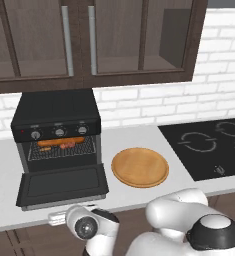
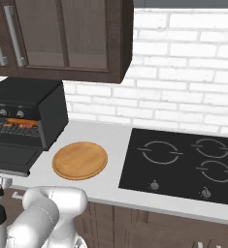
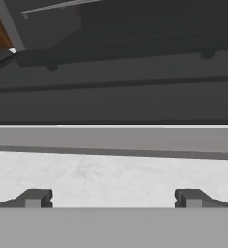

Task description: Pick up the kebab skewer and baguette bread, and place them inside the toaster oven. Close the toaster oven door and start by setting the timer.

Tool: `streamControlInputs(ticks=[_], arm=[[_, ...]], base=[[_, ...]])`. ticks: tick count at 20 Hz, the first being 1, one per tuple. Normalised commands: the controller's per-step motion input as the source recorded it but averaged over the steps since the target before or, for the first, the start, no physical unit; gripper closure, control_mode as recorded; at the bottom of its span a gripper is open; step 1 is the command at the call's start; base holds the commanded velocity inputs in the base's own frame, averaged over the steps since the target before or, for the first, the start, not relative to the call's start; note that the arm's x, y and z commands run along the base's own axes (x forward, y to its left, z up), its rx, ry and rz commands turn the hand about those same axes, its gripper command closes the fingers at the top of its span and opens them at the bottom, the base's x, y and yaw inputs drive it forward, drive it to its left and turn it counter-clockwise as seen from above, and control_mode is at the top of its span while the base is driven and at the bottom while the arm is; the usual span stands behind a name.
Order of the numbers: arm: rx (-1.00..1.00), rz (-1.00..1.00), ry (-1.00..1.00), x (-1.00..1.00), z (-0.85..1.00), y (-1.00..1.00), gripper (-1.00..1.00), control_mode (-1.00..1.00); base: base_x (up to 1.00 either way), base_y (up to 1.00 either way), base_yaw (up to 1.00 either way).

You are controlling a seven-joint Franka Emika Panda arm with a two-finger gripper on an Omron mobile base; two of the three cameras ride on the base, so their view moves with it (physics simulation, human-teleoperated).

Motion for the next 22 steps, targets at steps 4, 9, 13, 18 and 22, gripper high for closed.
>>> streamControlInputs(ticks=[4,9,13,18,22], arm=[[0.0,-0.01,0.0,0.17,0.0,-0.11,-1.0,-1.0],[0.0,-0.03,0.0,0.12,-0.04,-0.1,-1.0,-1.0],[0.0,-0.12,0.0,0.0,-0.2,-0.01,-1.0,-1.0],[0.0,-0.08,0.0,0.02,-0.24,0.0,-1.0,-1.0],[-0.01,0.0,0.0,0.01,-0.34,0.0,-1.0,-1.0]], base=[[0.0,0.0,0.0],[0.0,0.0,0.0],[0.0,0.0,0.0],[0.0,0.0,0.0],[0.0,0.0,0.0]])
